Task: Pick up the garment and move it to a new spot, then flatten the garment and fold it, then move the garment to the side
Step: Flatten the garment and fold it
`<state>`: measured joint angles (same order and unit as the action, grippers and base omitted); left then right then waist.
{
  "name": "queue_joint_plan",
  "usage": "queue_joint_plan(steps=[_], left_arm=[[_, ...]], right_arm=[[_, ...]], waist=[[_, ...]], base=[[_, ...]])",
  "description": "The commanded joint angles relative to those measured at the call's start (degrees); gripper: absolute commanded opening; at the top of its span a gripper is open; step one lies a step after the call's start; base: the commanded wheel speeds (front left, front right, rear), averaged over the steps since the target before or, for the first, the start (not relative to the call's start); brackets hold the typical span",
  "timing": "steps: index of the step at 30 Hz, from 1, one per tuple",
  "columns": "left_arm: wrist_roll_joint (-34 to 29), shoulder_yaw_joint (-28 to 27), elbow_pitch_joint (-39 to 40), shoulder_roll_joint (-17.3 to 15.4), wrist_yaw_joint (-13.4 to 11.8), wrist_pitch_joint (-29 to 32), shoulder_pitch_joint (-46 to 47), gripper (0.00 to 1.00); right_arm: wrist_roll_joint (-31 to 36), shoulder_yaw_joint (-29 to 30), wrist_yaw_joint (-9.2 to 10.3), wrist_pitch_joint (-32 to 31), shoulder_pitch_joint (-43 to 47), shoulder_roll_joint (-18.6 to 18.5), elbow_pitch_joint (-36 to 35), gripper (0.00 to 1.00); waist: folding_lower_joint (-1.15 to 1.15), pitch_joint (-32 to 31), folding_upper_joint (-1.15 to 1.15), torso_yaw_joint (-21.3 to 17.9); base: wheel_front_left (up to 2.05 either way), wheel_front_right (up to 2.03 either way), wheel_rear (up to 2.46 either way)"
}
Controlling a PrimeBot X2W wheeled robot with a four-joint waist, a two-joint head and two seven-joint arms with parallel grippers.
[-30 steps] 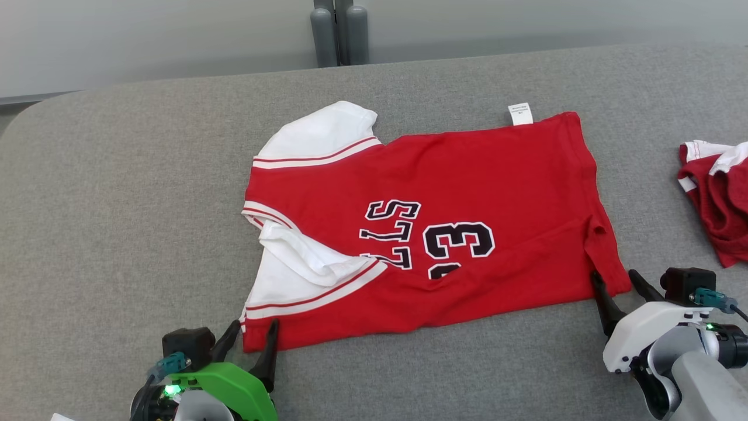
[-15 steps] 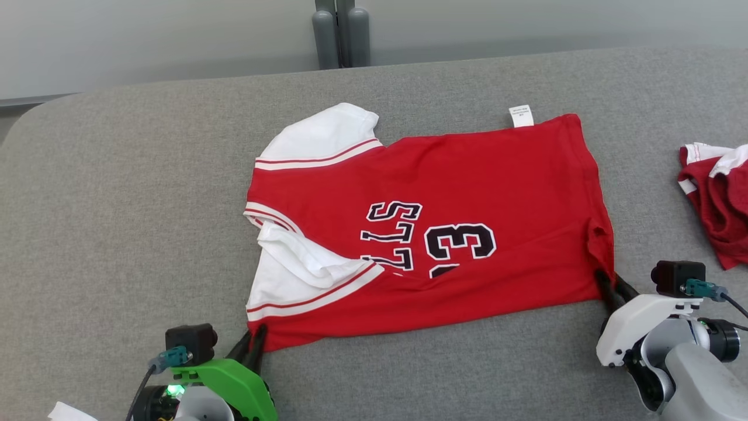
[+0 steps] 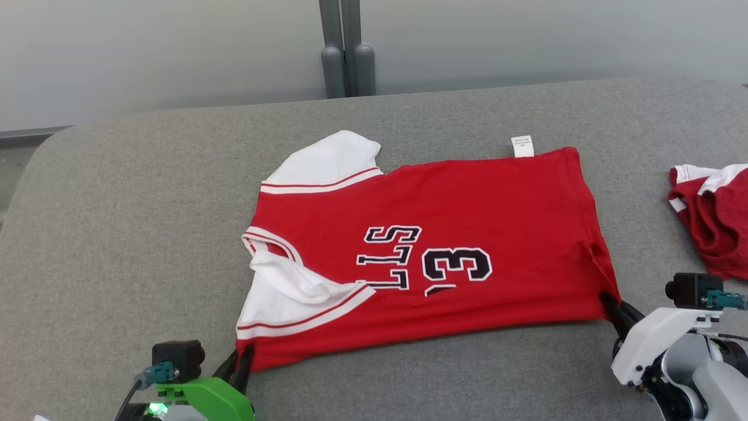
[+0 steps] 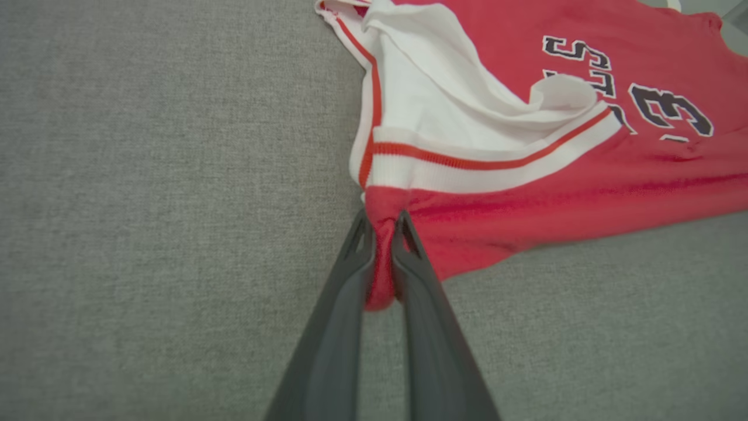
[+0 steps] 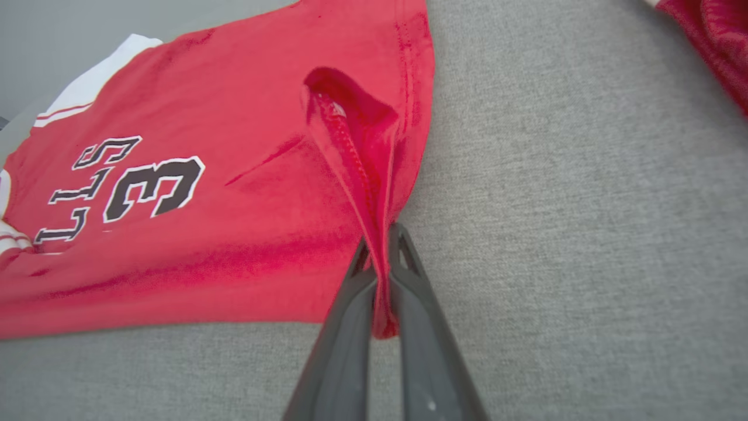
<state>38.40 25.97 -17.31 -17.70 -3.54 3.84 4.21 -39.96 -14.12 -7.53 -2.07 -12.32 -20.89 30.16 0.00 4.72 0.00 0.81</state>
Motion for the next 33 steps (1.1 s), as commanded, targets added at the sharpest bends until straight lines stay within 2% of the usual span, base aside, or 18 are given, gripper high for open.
queue_joint_plan(steps=[1, 5, 9, 14, 26, 27, 28, 29, 33], left_arm=[[-0.57, 0.07, 1.15, -1.43, -0.78, 0.96, -1.53, 0.0], [-0.89, 0.76, 5.52, -3.63, -1.73, 4.05, -3.78, 0.0], [-0.09, 1.41, 9.47, -5.06, -2.52, 7.35, -6.11, 0.0], [1.27, 1.64, 13.12, -6.43, -3.66, 10.65, -8.92, 0.0], [2.89, 1.66, 19.1, -8.61, -5.31, 13.86, -12.91, 0.0], [2.84, 1.56, 19.3, -8.78, -5.45, 13.88, -12.91, 0.29], [2.68, 1.5, 19.51, -8.93, -5.59, 13.88, -12.81, 0.43], [2.49, 1.37, 19.7, -8.96, -5.64, 13.64, -12.59, 1.0], [1.63, 0.72, 20.62, -9.35, -5.94, 12.3, -11.55, 1.0]], right_arm=[[-1.2, 0.58, 0.07, -1.55, 1.86, -1.02, -1.07, 0.0], [-3.21, 2.28, 0.08, -8.36, 6.1, -2.73, -4.18, 0.0], [-3.75, 4.83, 0.08, -14.34, 10.25, -2.83, -7.51, 0.0], [-2.1, 9.36, 0.08, -20.16, 14.46, -1.07, -12.32, 0.0], [3.44, 19.22, 0.07, -30.31, 20.99, 4.82, -23.61, 0.0], [3.89, 19.79, 0.07, -30.72, 21.23, 5.23, -24.22, 0.53], [4.44, 20.51, 0.07, -31.04, 21.39, 5.71, -24.87, 0.8], [4.73, 20.94, 0.07, -31.33, 21.41, 6.14, -25.38, 1.0], [5.65, 22.75, 0.05, -32.04, 21.18, 7.47, -28.12, 1.0]], waist=[[0.0, -0.33, 0.0, 0.13], [0.0, -0.16, 0.0, 0.23], [0.0, 0.4, 0.0, 0.1], [0.0, 1.01, 0.0, -0.56], [0.0, 1.76, 0.0, -1.32], [0.0, 1.86, 0.0, -1.32], [0.0, 1.96, 0.0, -1.33], [0.0, 2.02, 0.0, -1.33], [0.0, 2.03, 0.0, -1.33]], base=[[0.0, 0.0, 0.0], [0.0, 0.0, 0.0], [0.0, 0.0, 0.0], [0.0, 0.0, 0.0], [0.0, 0.0, 0.0], [0.0, 0.0, 0.0], [0.0, 0.0, 0.0], [0.0, 0.0, 0.0], [0.0, 0.0, 0.0]])
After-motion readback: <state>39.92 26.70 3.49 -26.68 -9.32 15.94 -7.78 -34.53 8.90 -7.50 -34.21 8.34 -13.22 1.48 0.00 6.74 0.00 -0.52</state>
